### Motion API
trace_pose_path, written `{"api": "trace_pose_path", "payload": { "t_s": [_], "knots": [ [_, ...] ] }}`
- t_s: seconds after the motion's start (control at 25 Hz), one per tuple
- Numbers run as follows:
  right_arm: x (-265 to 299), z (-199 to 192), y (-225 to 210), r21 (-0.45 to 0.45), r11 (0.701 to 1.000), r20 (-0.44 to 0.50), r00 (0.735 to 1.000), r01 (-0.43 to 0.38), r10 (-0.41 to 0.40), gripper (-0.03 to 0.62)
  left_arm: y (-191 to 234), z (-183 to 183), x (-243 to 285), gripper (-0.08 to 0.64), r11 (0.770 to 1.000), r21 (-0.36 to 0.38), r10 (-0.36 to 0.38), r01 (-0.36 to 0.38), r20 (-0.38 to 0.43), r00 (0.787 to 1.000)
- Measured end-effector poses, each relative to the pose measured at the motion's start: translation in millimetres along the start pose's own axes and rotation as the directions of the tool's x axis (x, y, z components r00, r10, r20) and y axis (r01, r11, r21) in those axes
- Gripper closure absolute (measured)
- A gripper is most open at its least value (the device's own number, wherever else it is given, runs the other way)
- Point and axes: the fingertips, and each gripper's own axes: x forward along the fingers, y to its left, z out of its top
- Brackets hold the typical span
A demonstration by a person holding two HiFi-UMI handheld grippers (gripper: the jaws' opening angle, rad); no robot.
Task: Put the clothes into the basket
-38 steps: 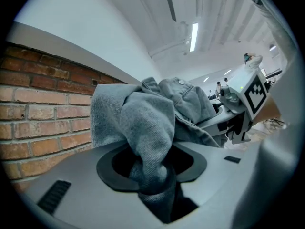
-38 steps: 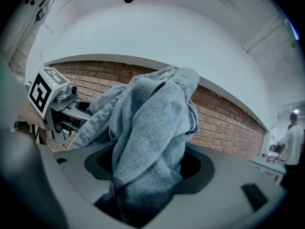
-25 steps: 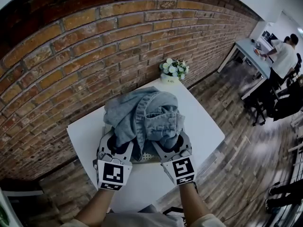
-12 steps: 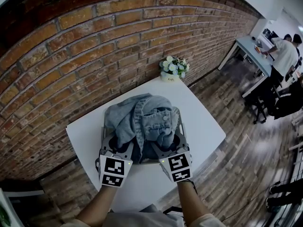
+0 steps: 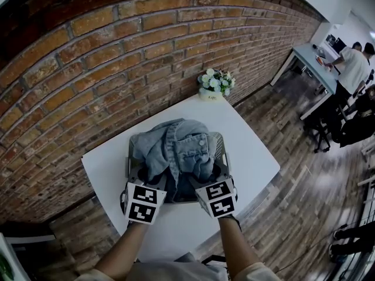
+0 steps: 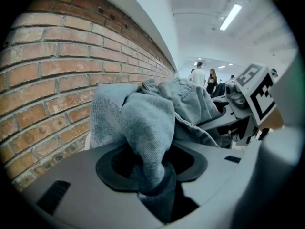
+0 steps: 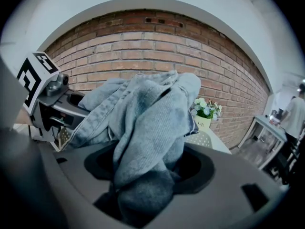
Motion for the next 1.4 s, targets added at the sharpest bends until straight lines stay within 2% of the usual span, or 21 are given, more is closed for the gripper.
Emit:
{"api": "trace_pose_path", "payload": {
  "t_s": [0.2, 0.4, 0.56, 0.72, 0.96, 1.08, 1.24, 1.32, 1.4],
  "knots": [
    [13.7, -21.0, -0.7, -0.006, 1.000, -0.156, 0.988, -0.012, 0.011, 0.279, -4.5, -26.8, 17.8, 0.387, 0.996, -0.060, -0.070, 0.062, -0.131, 0.989],
    [21.3, -34.0, 0.3, 0.000, 1.000, -0.245, 0.969, -0.017, 0.017, 0.288, -7.3, -44.9, 28.3, 0.380, 0.993, -0.083, -0.095, 0.078, -0.220, 0.971],
    [26.3, -44.0, -1.3, 0.024, 0.999, -0.329, 0.944, -0.029, 0.035, 0.287, -11.5, -53.2, 33.8, 0.351, 0.993, -0.083, -0.110, 0.088, -0.314, 0.943],
    [34.7, -48.2, -4.3, 0.038, 0.999, -0.362, 0.932, -0.024, 0.036, 0.279, -9.0, -61.3, 38.2, 0.320, 0.987, -0.123, -0.138, 0.099, -0.371, 0.918],
    [36.2, -53.9, -12.0, 0.083, 0.996, -0.378, 0.926, 0.025, 0.008, 0.224, -10.5, -70.4, 41.6, 0.276, 0.984, -0.150, -0.157, 0.101, -0.430, 0.889],
    [27.7, -45.1, -13.4, 0.078, 0.995, -0.348, 0.937, 0.063, -0.032, 0.217, -8.8, -67.8, 38.2, 0.250, 0.982, -0.168, -0.147, 0.084, -0.410, 0.900],
    [10.8, -29.0, -10.7, 0.052, 0.992, -0.284, 0.954, 0.118, -0.099, 0.216, -4.0, -49.9, 27.1, 0.232, 0.983, -0.181, -0.085, 0.029, -0.307, 0.948],
    [2.4, -19.3, -9.2, 0.078, 0.986, -0.226, 0.966, 0.145, -0.124, 0.215, -1.1, -37.6, 18.3, 0.232, 0.987, -0.163, -0.039, -0.003, -0.253, 0.967],
    [-5.5, -5.8, -5.0, 0.108, 0.981, -0.154, 0.978, 0.160, -0.142, 0.216, 5.7, -26.4, 7.5, 0.232, 0.992, -0.114, 0.033, -0.058, -0.204, 0.978]
  ]
}}
